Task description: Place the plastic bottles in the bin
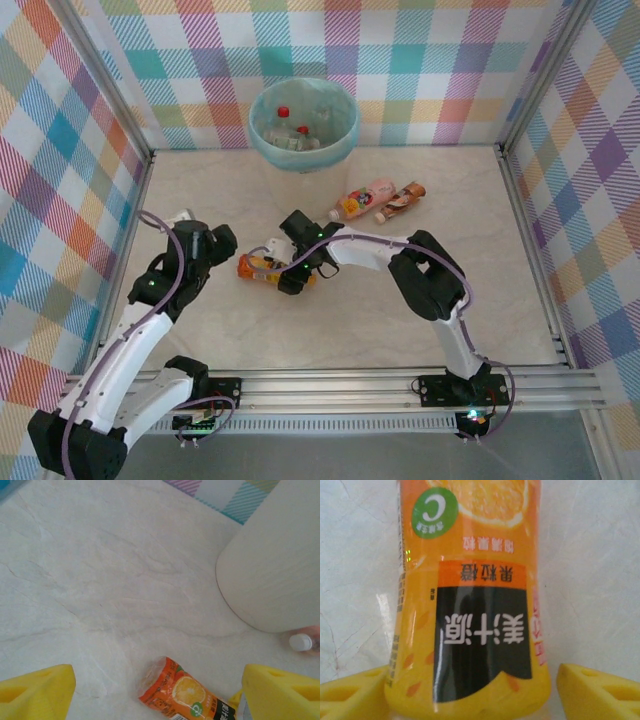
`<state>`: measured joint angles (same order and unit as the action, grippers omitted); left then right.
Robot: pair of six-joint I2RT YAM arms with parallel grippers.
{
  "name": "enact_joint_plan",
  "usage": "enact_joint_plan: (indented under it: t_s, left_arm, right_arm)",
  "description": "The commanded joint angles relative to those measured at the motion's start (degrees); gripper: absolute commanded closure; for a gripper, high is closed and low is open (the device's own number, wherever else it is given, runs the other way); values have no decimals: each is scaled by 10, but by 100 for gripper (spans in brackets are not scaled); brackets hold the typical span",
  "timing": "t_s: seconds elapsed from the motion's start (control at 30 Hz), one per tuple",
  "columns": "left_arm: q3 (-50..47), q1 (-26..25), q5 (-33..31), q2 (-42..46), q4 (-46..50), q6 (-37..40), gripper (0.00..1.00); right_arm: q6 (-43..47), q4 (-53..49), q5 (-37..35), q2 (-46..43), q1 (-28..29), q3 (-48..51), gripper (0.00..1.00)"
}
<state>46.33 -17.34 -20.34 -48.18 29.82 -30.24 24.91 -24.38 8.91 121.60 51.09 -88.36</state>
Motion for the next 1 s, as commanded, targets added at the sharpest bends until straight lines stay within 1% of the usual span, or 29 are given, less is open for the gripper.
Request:
enact_joint_plan:
  t_s: [0.0, 0.1, 0.13, 0.2, 0.27, 0.33, 0.4, 0.47, 0.7, 0.73, 0.83, 0.97]
  left_arm:
    - [5, 10, -34, 22, 9, 4, 11]
    - [18, 12, -27, 31, 5, 10, 11]
    - [24, 12, -19, 31, 3, 10, 9]
    - [37, 13, 12, 30, -5, -4, 6]
    - [49, 15, 54, 26, -20, -25, 4]
    - [63, 15, 91, 20, -41, -59, 0]
    - [76, 15, 123, 11, -61, -78, 0]
    - [87, 15, 150, -2, -78, -92, 0]
    - [111, 15, 268, -71, -134, -140, 1]
    - [111, 15, 278, -78, -158, -147, 2]
    - [106, 15, 292, -87, -177, -165, 6]
    - [101, 15, 306, -91, -194, -182, 11]
  right_arm:
    - [4, -23, 16, -16, 3, -15, 40]
    - [-10, -14, 22, -60, 3, 8, 42]
    - [-17, -5, 23, -79, 3, 20, 42]
    - [-36, 19, 21, -121, 2, 47, 42]
    - [-55, 47, 20, -163, 2, 73, 43]
    - [-75, 75, 9, -201, 0, 98, 43]
    - [-93, 100, -15, -231, 0, 117, 43]
    - [-106, 126, -23, -257, -2, 134, 43]
    - [-137, 192, -7, -301, -2, 151, 42]
    - [-143, 208, -11, -304, -2, 158, 42]
    - [-153, 240, -10, -313, -2, 173, 42]
    - [-164, 246, -22, -313, -2, 173, 42]
